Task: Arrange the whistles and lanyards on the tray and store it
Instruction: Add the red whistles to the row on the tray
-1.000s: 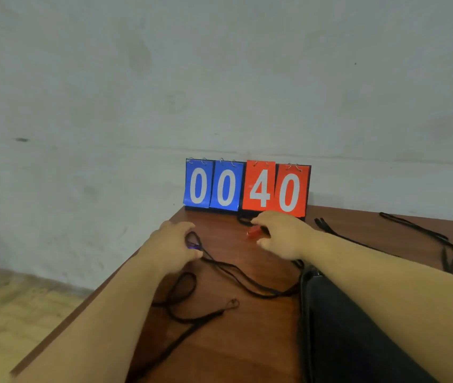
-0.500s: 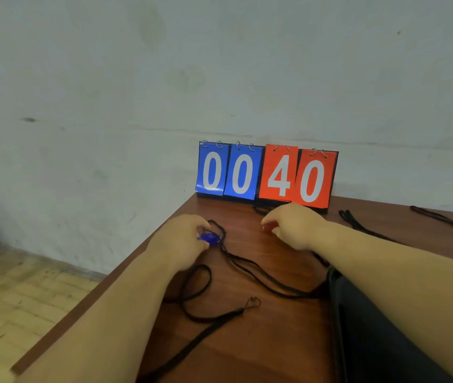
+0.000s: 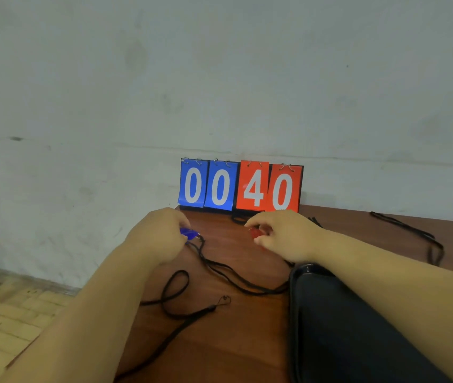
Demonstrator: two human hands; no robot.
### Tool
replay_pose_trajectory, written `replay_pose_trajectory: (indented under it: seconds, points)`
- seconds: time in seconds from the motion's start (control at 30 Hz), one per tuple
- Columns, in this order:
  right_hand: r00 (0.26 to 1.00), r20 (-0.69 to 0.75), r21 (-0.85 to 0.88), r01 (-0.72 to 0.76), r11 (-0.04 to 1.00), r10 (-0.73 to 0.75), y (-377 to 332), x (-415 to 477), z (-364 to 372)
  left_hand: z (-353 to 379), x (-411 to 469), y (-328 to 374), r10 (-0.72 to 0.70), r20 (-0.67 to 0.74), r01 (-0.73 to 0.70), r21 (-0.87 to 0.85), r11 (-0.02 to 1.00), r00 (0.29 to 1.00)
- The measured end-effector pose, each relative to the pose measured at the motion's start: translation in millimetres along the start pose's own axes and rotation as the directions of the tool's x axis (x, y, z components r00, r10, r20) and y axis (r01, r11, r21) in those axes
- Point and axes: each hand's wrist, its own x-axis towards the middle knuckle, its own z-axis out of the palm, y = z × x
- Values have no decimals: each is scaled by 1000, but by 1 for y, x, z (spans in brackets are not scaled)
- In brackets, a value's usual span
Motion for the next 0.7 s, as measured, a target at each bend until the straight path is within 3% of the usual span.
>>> replay_pose_trajectory:
  seconds: [0.2, 0.43, 0.7]
  points:
    - [999, -6, 72, -33, 997, 33, 3, -55, -33, -3, -23, 52, 111, 46, -96, -255, 962, 993]
    - [976, -92, 242, -172, 955, 199, 32, -132, -72, 16, -41, 124, 254, 186, -110, -559, 822, 949]
    - [911, -143, 472, -281, 836, 387, 79, -192, -92, 58, -39, 199, 386, 328, 14, -777, 630, 862]
